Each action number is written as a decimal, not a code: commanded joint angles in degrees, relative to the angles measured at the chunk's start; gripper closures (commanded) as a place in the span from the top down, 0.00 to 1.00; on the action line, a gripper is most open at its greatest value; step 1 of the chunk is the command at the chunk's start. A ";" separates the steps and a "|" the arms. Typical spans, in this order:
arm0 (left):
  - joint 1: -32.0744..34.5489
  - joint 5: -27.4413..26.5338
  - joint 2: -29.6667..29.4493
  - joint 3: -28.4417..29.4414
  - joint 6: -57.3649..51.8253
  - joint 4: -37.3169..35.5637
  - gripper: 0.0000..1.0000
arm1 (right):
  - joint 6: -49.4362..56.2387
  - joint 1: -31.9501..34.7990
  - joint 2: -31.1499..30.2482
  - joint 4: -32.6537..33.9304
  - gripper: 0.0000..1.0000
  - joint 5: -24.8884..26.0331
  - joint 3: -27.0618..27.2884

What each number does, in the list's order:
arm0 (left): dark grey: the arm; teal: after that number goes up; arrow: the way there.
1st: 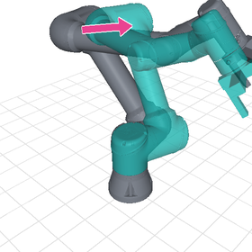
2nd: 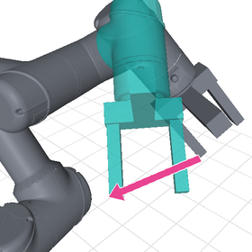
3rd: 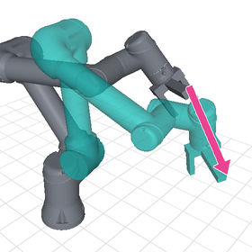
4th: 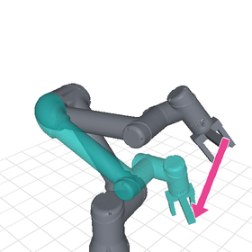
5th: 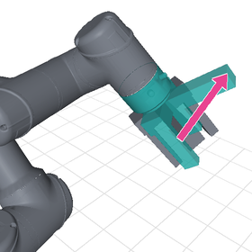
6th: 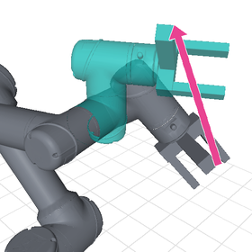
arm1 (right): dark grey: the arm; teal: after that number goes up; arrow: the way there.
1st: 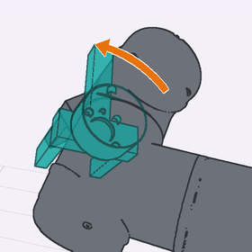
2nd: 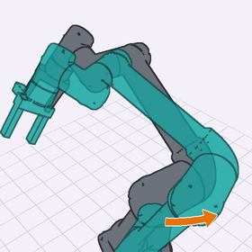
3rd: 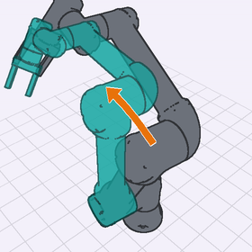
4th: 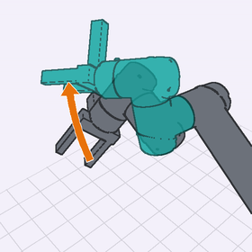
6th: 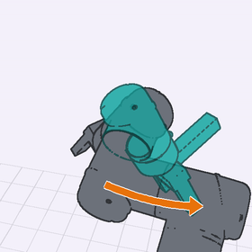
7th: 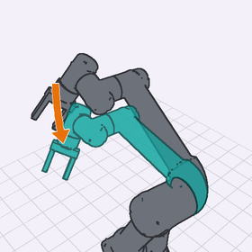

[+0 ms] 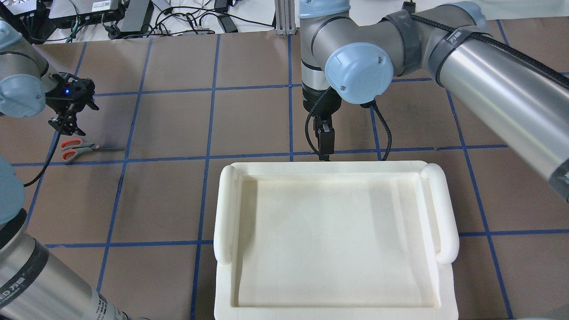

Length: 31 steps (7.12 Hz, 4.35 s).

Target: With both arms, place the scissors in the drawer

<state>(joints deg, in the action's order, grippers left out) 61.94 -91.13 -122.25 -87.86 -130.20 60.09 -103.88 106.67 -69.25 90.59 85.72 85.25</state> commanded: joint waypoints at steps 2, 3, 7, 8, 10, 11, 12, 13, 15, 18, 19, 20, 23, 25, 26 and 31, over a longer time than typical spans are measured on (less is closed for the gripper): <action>-0.94 -0.98 -0.62 -0.73 5.01 -4.16 0.95 | -2.38 0.03 1.31 -3.21 1.00 -1.96 0.00; -0.94 -1.24 -0.71 -1.17 4.87 -4.28 0.95 | -2.38 0.03 1.57 -4.36 1.00 -2.66 0.00; -1.03 -1.42 -0.45 -3.72 5.40 -5.25 0.95 | -2.47 0.12 2.63 -5.51 1.00 -2.75 0.44; -1.12 -1.42 -0.36 -3.81 5.22 -5.16 0.95 | -2.47 0.12 2.72 -5.69 1.00 -2.93 0.61; -1.12 -1.16 -1.15 -4.33 5.13 -5.42 0.95 | -2.64 0.12 3.24 -6.39 1.00 -4.69 0.62; -1.12 -1.42 -0.63 -4.33 4.17 -5.07 0.94 | -2.64 0.12 3.25 -6.56 1.00 -4.77 0.62; -1.12 -1.33 -0.88 -4.25 3.29 -5.33 0.94 | -2.64 0.12 3.33 -6.65 1.00 -4.69 0.62; -1.64 -1.33 -0.89 -4.77 2.07 -5.16 0.94 | -2.55 0.12 3.42 -6.65 1.00 -4.77 0.62; -1.82 -1.07 -0.80 -7.22 1.53 -7.52 0.95 | -2.55 0.12 3.86 -6.74 1.00 -4.78 0.88; -3.93 -0.98 -0.01 -8.90 1.87 -7.36 0.95 | -2.03 0.12 4.12 -6.74 1.00 -4.78 1.05; -3.93 -0.89 -0.09 -8.99 1.70 -7.36 0.95 | -1.85 0.12 4.39 -6.74 1.00 -4.78 1.14; -3.93 -0.81 -0.79 -9.08 2.05 -7.36 0.95 | -1.85 0.12 4.82 -6.74 1.00 -4.78 1.14; -3.93 -1.15 -0.36 -9.08 2.32 -7.27 0.95 | -1.85 0.12 5.44 -6.57 1.00 -4.78 1.14; -3.93 -0.80 -0.71 -9.08 1.62 -7.36 0.86 | -1.76 0.12 5.53 -6.30 1.00 -4.78 1.14; -3.84 -0.80 -0.62 -9.08 1.79 -7.44 0.83 | -1.68 0.12 5.53 -5.95 1.00 -4.78 1.14; -3.93 -0.45 -0.45 -9.08 1.01 -7.62 0.32 | 3.67 0.03 5.53 -0.42 1.00 -3.72 0.53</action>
<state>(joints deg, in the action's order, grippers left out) 58.04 -91.67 -122.72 -96.93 -128.66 52.61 -101.98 106.74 -63.75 89.39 81.73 86.08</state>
